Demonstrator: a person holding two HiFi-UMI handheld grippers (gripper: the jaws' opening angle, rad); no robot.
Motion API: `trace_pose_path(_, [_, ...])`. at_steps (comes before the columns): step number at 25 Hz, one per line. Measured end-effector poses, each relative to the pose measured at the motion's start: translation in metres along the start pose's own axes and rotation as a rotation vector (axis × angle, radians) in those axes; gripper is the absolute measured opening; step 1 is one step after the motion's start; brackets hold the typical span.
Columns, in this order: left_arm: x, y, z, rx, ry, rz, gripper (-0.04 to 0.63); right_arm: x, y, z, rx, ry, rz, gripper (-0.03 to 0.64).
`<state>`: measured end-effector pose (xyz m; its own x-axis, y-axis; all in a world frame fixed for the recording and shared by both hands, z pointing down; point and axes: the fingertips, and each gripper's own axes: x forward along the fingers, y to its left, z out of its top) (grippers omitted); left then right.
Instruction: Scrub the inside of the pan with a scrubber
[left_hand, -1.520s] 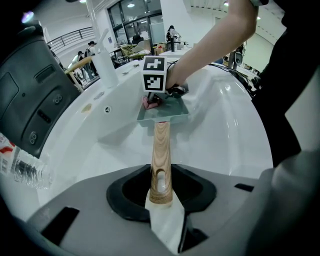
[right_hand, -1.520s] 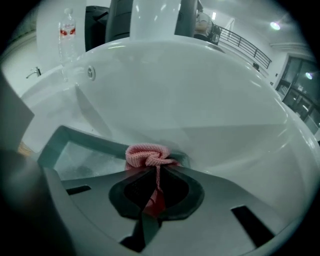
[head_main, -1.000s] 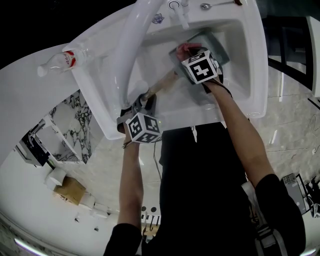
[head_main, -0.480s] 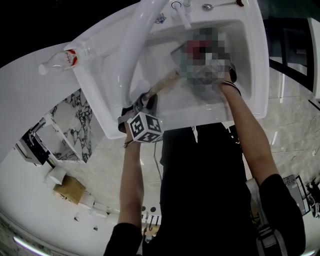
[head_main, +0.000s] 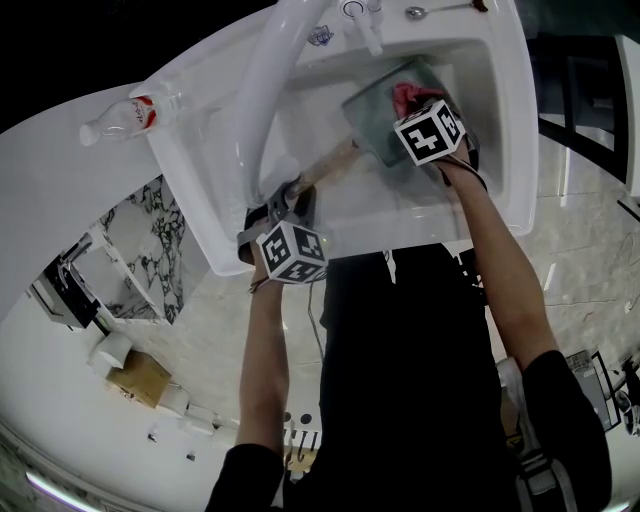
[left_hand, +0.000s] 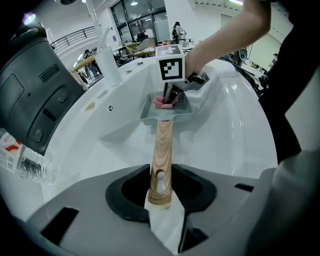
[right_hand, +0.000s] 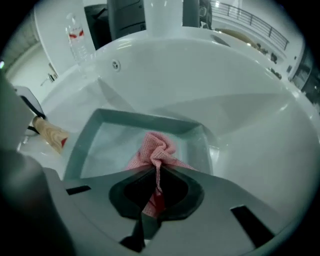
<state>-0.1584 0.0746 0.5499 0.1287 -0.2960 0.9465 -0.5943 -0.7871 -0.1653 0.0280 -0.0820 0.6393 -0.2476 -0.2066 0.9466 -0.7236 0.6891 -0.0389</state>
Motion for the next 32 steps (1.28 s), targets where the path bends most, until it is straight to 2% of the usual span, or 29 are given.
trace_pose_path(2, [0.000,0.000,0.000,0.001,0.002,0.002,0.144,-0.003,0.017,0.002,0.033,-0.017,0.085,0.034])
trace_pose_path(5, [0.000,0.000,0.000,0.002,0.005,0.004,0.144,-0.006,0.036,0.005,-0.008,-0.025,0.154,0.034])
trace_pose_path(11, [0.000,0.000,0.000,-0.002,0.009,0.007,0.144,-0.013,0.083,0.011,-0.166,-0.045,0.318,0.034])
trace_pose_path(14, [0.000,0.000,0.000,-0.001,0.010,0.009,0.144,-0.017,0.105,0.009,-0.294,-0.048,0.359,0.034])
trace_pose_path(17, [0.000,0.000,0.001,0.000,0.010,0.007,0.144,-0.020,0.104,-0.001,-0.464,0.005,0.327,0.034])
trace_pose_path(20, [0.000,0.000,0.000,0.002,0.014,0.004,0.144,-0.015,0.081,-0.008,-0.529,0.048,0.229,0.034])
trace_pose_path(25, [0.000,0.000,0.001,0.003,0.011,0.007,0.144,-0.006,0.031,-0.012,-0.479,0.084,0.047,0.034])
trace_pose_path(32, [0.001,0.001,0.001,-0.014,0.011,0.013,0.144,-0.001,-0.014,-0.023,-0.379,0.173,-0.077,0.034])
